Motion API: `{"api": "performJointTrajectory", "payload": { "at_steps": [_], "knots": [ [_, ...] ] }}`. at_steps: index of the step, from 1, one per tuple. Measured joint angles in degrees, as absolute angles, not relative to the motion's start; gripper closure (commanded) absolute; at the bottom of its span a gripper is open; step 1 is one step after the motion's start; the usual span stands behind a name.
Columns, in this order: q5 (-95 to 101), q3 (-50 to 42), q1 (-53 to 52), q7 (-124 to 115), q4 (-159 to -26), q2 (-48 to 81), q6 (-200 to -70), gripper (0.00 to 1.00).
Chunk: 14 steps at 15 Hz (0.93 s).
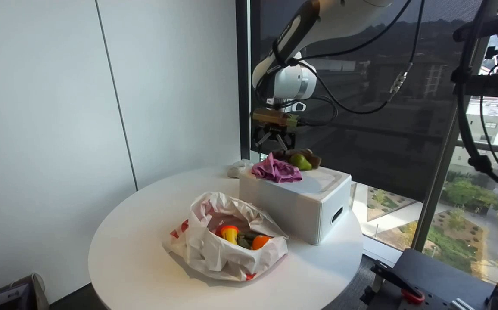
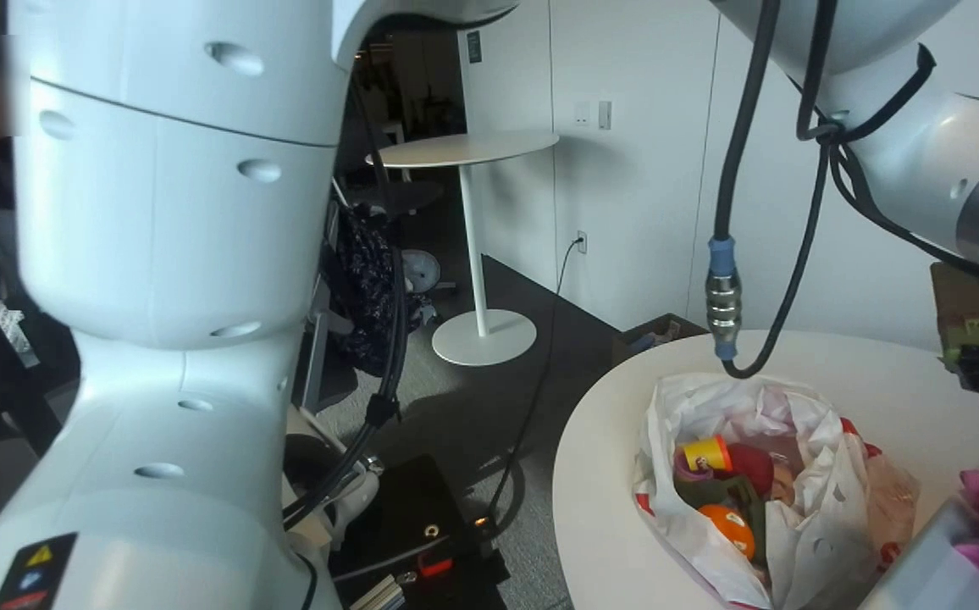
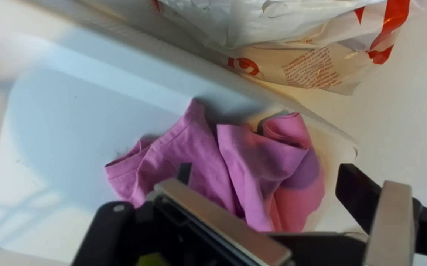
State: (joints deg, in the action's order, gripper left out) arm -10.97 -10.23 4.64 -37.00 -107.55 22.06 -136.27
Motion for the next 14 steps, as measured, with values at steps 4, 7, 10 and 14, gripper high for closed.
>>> {"api": "performJointTrajectory", "payload": {
  "at_steps": [4, 7, 10, 14],
  "knots": [
    [-11.2, -11.9, 5.4, -46.1, -101.5, 28.9, -136.4, 0.0],
    [-11.1, -12.7, 5.6, -49.4, -98.0, 33.7, -136.6, 0.0],
    [-10.1, -12.9, 5.6, -51.3, -95.5, 37.1, -137.0, 0.27],
    [-8.8, -12.9, 5.2, -52.3, -93.9, 38.7, -137.3, 0.57]
  ]
}}
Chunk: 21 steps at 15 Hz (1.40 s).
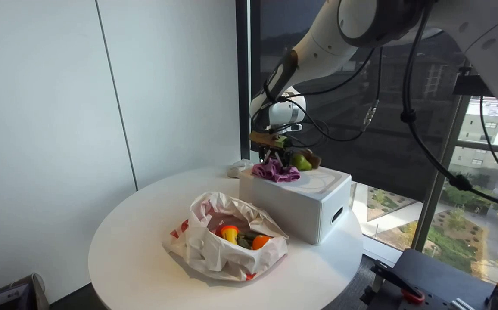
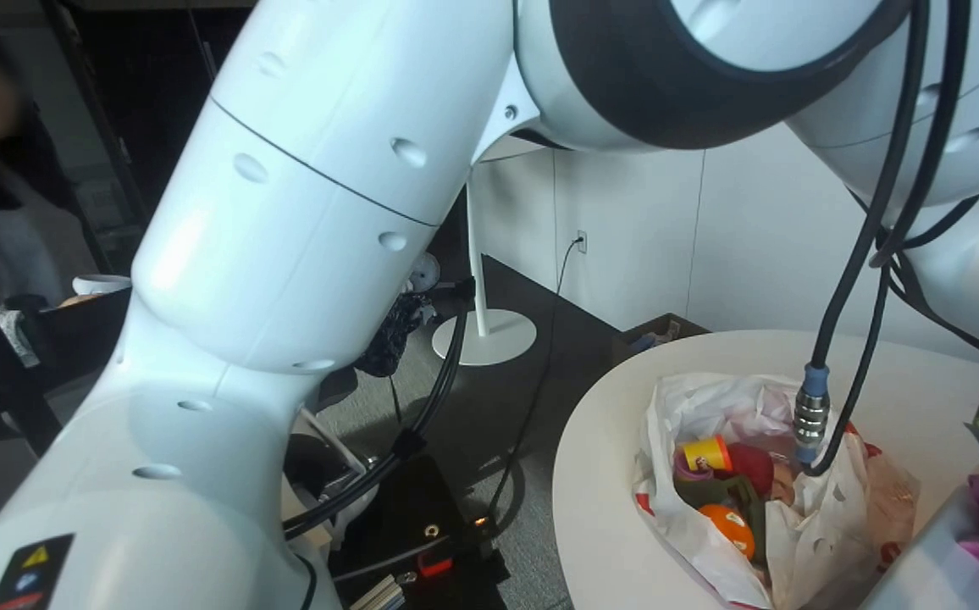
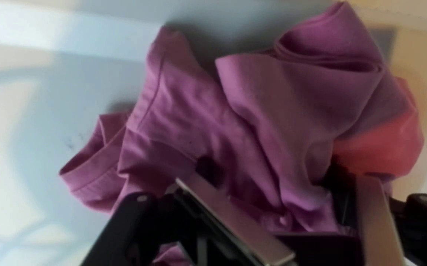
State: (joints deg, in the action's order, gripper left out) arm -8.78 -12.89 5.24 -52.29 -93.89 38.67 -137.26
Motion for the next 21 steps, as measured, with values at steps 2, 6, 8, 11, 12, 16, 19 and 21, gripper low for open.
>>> {"api": "performJointTrajectory", "payload": {
  "at_steps": [2, 6, 8, 11, 12, 16, 19, 21],
  "knots": [
    [-8.4, -12.9, 5.2, -52.5, -93.5, 38.7, -137.3, 0.72],
    [-8.3, -12.9, 5.2, -52.6, -93.4, 38.4, -137.2, 0.96],
    [-8.6, -12.7, 5.2, -52.6, -93.7, 37.9, -136.6, 0.91],
    [-10.8, -10.5, 5.9, -48.4, -96.5, 34.2, -133.3, 0.92],
    [-11.8, -9.3, 6.3, -45.8, -98.1, 32.0, -131.8, 0.92],
    [-13.3, -6.3, 6.2, -36.0, -106.7, 20.6, -125.9, 0.91],
    [-13.3, -5.0, 5.3, -29.6, -113.5, 12.4, -120.1, 0.91],
    [-13.2, -4.1, 4.3, -26.0, -116.7, 9.1, -116.6, 0.92]
  ]
}}
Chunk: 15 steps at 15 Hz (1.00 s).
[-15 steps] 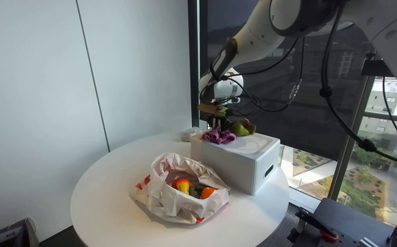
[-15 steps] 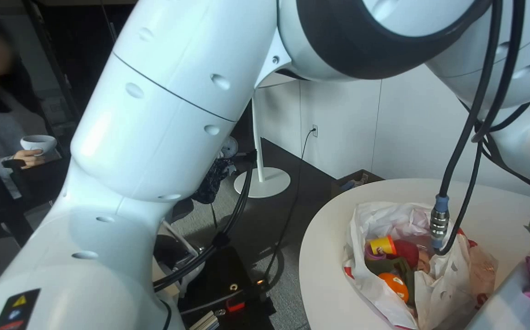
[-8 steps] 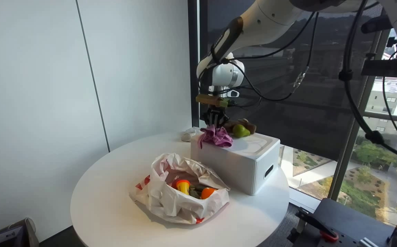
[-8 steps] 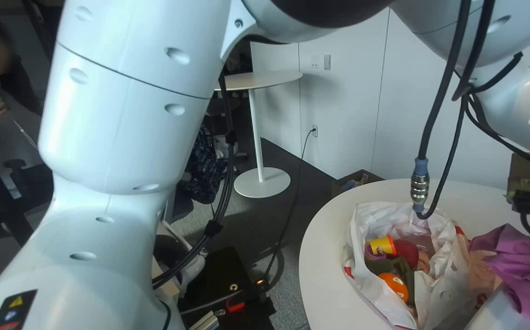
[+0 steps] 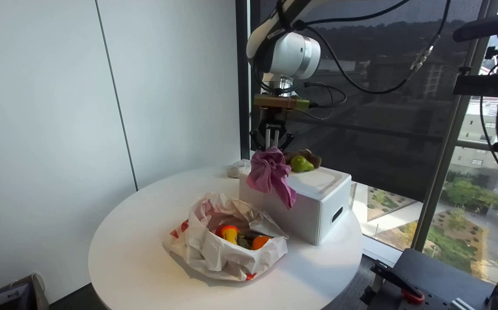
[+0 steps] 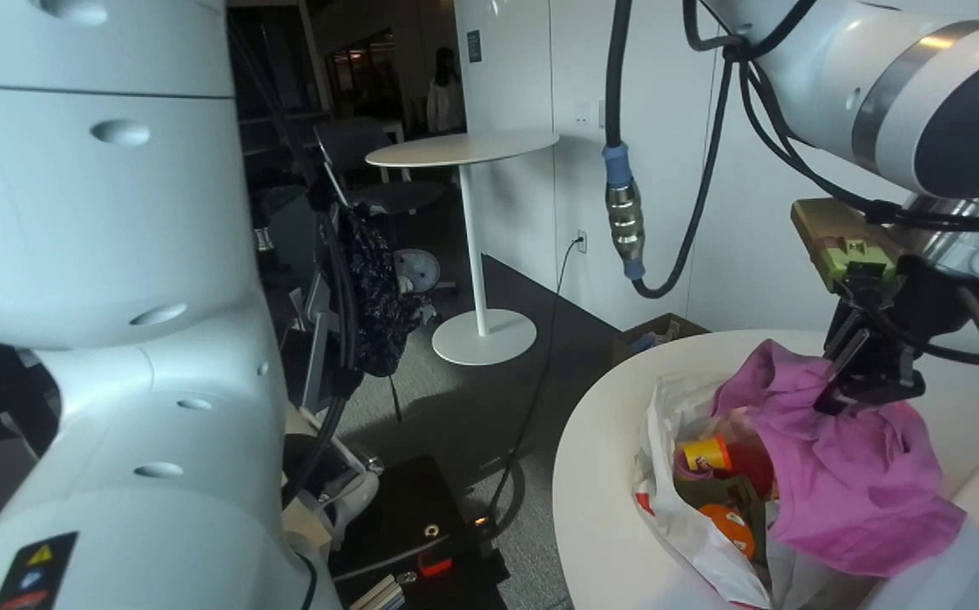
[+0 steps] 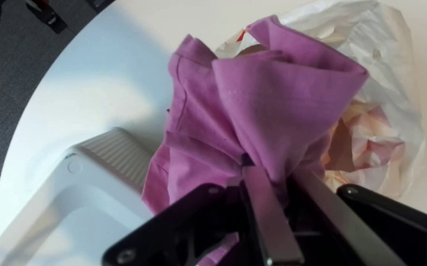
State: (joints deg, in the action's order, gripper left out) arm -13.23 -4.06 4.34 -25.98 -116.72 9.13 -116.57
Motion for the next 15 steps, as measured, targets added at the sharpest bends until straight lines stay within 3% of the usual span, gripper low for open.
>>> {"api": "performJointTrajectory", "payload": {
  "at_steps": [7, 15],
  "knots": [
    [-7.1, 0.3, -1.4, -19.3, -119.3, 11.0, -116.2, 0.9],
    [-0.1, 1.4, -6.6, -19.5, -111.0, 21.3, -123.3, 0.92]
  ]
}}
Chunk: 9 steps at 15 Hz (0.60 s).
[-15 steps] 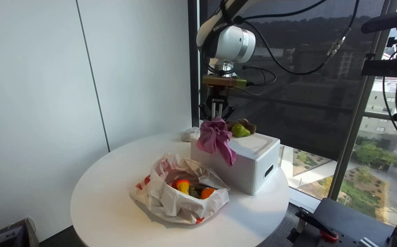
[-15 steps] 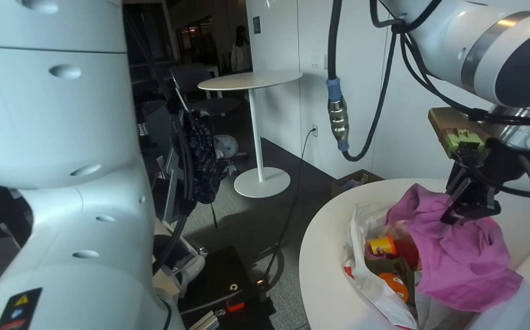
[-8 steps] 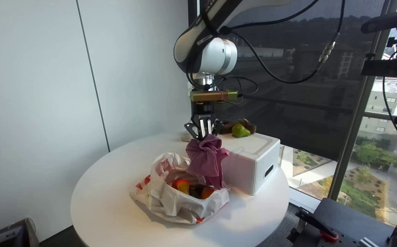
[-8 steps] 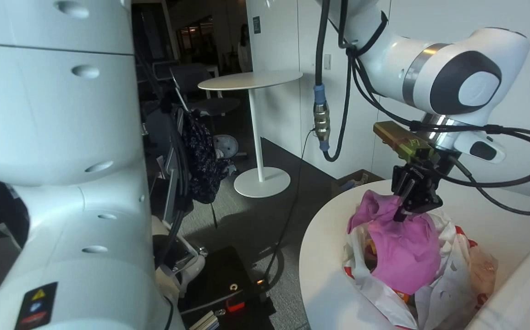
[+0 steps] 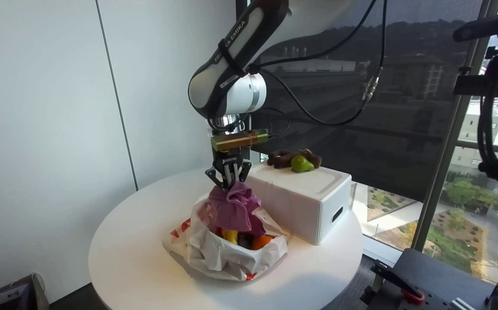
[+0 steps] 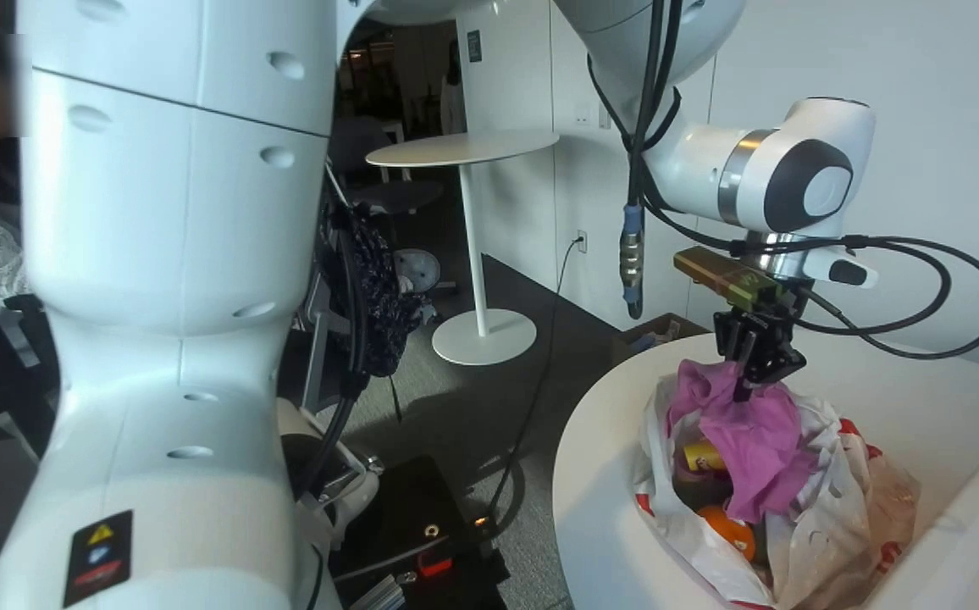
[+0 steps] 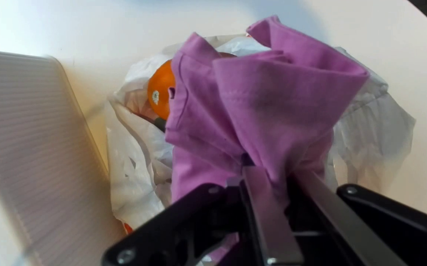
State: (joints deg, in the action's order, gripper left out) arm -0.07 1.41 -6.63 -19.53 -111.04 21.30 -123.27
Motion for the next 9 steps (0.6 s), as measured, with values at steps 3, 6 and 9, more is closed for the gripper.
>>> {"api": "performJointTrajectory", "payload": {
  "at_steps": [3, 6, 9],
  "knots": [
    [-1.4, 1.7, -7.0, -19.5, -107.2, 25.0, -122.7, 0.92],
    [-2.5, 2.1, -7.2, -19.4, -104.8, 27.5, -121.9, 0.91],
    [-2.4, 1.4, -7.2, -19.5, -103.1, 29.7, -122.0, 0.9]
  ]
}}
